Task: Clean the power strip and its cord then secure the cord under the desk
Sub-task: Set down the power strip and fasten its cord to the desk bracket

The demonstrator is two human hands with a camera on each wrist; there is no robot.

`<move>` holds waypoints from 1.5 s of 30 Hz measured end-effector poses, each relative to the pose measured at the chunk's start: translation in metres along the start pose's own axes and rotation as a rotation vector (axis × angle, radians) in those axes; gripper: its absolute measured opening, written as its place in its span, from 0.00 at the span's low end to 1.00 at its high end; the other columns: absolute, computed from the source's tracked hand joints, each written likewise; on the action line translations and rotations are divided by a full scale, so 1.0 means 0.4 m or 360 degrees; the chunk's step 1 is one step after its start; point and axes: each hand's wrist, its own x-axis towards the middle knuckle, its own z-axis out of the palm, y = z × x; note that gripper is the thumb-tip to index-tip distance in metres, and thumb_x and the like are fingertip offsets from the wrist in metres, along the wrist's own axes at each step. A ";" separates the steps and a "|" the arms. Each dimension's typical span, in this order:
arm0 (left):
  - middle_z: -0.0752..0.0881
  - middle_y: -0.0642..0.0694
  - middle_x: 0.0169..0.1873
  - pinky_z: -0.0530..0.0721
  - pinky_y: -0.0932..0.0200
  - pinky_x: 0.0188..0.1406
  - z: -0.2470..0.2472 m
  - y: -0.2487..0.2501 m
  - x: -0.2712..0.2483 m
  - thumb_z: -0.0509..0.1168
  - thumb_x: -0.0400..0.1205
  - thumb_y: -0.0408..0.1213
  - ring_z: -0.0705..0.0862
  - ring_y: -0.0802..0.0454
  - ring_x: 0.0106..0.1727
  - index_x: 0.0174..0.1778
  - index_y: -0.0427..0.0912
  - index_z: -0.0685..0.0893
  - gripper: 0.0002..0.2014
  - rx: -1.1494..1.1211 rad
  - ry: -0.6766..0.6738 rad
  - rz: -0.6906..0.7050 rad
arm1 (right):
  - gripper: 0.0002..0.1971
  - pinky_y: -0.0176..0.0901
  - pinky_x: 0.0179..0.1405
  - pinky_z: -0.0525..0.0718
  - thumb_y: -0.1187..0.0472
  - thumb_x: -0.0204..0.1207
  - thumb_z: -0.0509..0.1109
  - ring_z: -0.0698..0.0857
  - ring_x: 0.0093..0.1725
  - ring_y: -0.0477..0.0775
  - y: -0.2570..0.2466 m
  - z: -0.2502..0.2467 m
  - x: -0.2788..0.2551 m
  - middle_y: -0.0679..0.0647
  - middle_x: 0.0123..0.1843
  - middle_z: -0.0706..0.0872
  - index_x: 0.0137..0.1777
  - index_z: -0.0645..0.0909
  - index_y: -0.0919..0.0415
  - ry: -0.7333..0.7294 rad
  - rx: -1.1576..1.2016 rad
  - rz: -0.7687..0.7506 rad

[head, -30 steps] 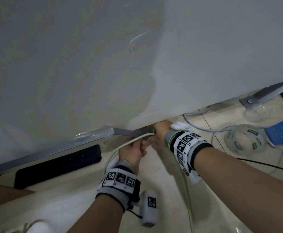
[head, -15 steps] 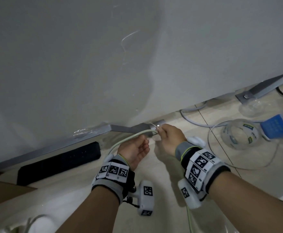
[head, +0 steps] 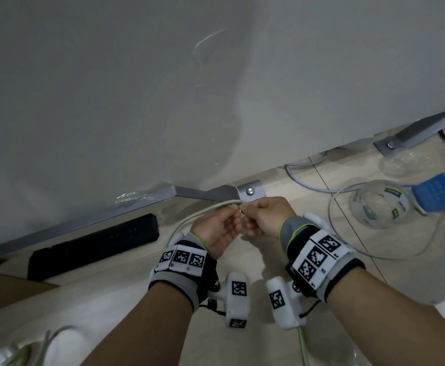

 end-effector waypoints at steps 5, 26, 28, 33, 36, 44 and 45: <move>0.87 0.47 0.27 0.83 0.68 0.26 -0.005 -0.007 0.003 0.64 0.83 0.34 0.84 0.59 0.27 0.43 0.37 0.86 0.07 0.0014 -0.0107 0.0032 | 0.07 0.36 0.20 0.83 0.68 0.78 0.70 0.85 0.22 0.48 0.005 -0.003 -0.001 0.56 0.24 0.86 0.40 0.83 0.71 -0.0095 0.0339 0.0085; 0.86 0.37 0.43 0.87 0.59 0.33 -0.005 -0.038 -0.004 0.63 0.83 0.38 0.86 0.48 0.39 0.61 0.28 0.82 0.17 -0.0002 -0.0063 0.0147 | 0.05 0.40 0.30 0.89 0.68 0.77 0.71 0.89 0.29 0.53 0.023 0.023 -0.018 0.61 0.32 0.89 0.40 0.84 0.68 -0.0016 0.0304 -0.0084; 0.86 0.35 0.44 0.87 0.57 0.35 -0.008 -0.044 -0.003 0.62 0.84 0.38 0.86 0.46 0.40 0.61 0.27 0.81 0.18 -0.0001 -0.0054 0.0173 | 0.07 0.42 0.32 0.89 0.68 0.77 0.71 0.89 0.31 0.55 0.026 0.025 -0.020 0.62 0.33 0.89 0.38 0.84 0.67 -0.0006 0.0268 -0.0100; 0.87 0.35 0.41 0.87 0.57 0.34 -0.009 -0.049 -0.003 0.64 0.83 0.37 0.86 0.47 0.37 0.52 0.29 0.85 0.13 0.0047 0.0007 0.0242 | 0.08 0.48 0.36 0.91 0.69 0.77 0.71 0.89 0.33 0.59 0.031 0.036 -0.020 0.63 0.33 0.89 0.35 0.83 0.66 0.0029 0.0230 -0.0126; 0.88 0.37 0.37 0.87 0.58 0.33 -0.012 -0.046 -0.007 0.66 0.82 0.35 0.86 0.49 0.34 0.48 0.31 0.87 0.10 0.0072 0.0050 0.0268 | 0.08 0.56 0.41 0.91 0.70 0.77 0.70 0.89 0.35 0.62 0.033 0.042 -0.018 0.64 0.34 0.89 0.35 0.83 0.67 0.0053 0.0234 -0.0132; 0.90 0.34 0.42 0.86 0.52 0.44 -0.017 -0.038 -0.011 0.70 0.79 0.36 0.88 0.45 0.39 0.50 0.32 0.89 0.10 0.0154 0.0138 0.0277 | 0.06 0.43 0.28 0.89 0.70 0.77 0.71 0.89 0.27 0.55 0.026 0.040 -0.021 0.62 0.29 0.89 0.40 0.81 0.72 0.0007 0.0503 0.0013; 0.90 0.33 0.42 0.86 0.51 0.45 -0.015 -0.037 -0.013 0.70 0.79 0.36 0.89 0.44 0.40 0.49 0.33 0.89 0.10 0.0174 0.0151 0.0290 | 0.06 0.41 0.27 0.88 0.70 0.77 0.71 0.89 0.27 0.54 0.024 0.039 -0.022 0.61 0.28 0.89 0.40 0.81 0.72 -0.0011 0.0532 0.0039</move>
